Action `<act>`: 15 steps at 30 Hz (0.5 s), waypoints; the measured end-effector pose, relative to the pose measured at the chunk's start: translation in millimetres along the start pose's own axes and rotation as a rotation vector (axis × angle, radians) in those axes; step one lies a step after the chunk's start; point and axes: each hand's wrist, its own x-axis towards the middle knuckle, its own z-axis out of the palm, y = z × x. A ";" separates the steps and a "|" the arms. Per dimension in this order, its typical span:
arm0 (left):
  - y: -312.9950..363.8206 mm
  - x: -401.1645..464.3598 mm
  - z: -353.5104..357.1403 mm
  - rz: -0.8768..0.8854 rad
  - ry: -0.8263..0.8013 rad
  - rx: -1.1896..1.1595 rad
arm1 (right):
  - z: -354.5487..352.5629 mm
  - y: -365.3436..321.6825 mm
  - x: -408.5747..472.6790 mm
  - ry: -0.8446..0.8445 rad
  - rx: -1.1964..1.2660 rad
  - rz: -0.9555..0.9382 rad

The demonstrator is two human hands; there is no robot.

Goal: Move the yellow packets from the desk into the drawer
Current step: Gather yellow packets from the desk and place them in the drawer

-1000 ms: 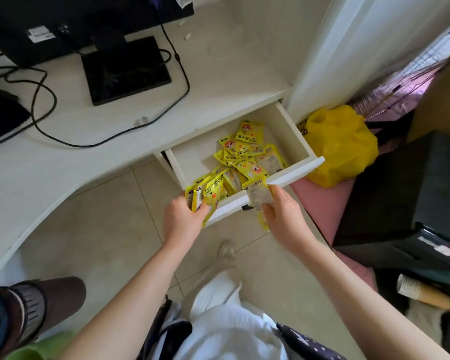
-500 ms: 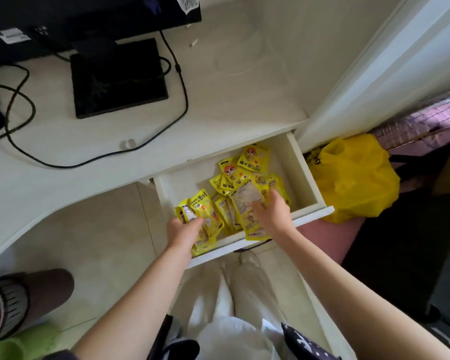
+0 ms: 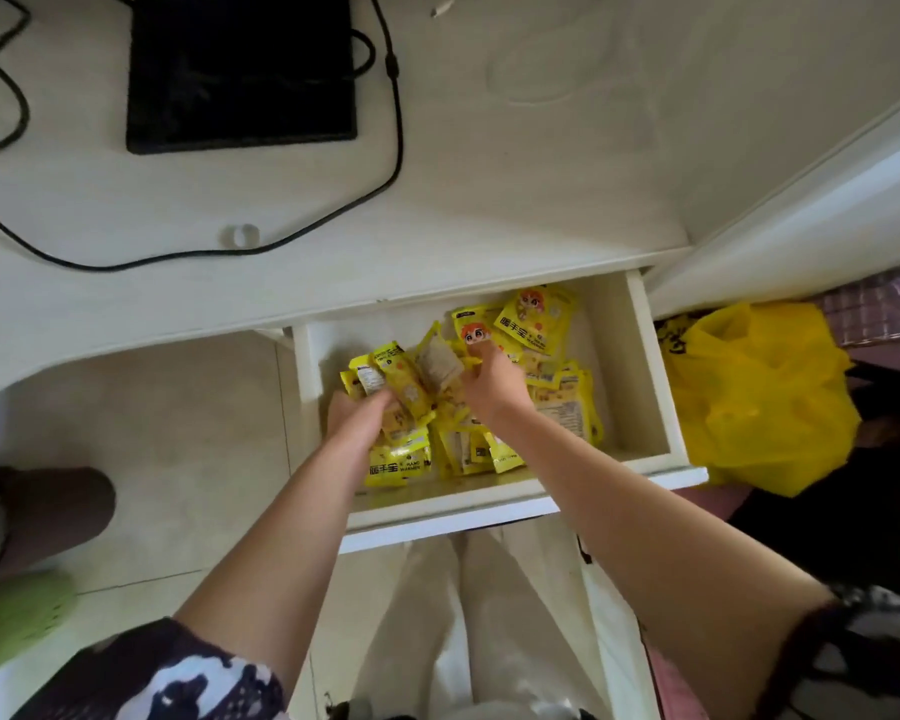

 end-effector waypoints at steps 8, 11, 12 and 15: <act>-3.6 -20.7 -15.9 0.081 -0.067 0.268 | -20.5 35.5 -9.6 -0.046 -0.266 -0.047; -2.5 -44.0 -19.3 0.157 -0.038 0.393 | -30.7 41.2 -23.2 -0.049 -0.314 -0.092; -3.7 -50.2 -21.2 0.164 -0.048 0.423 | -34.0 42.1 -28.9 -0.053 -0.322 -0.108; -6.4 -71.5 -26.9 0.209 -0.063 0.476 | -40.7 42.0 -45.3 -0.061 -0.364 -0.164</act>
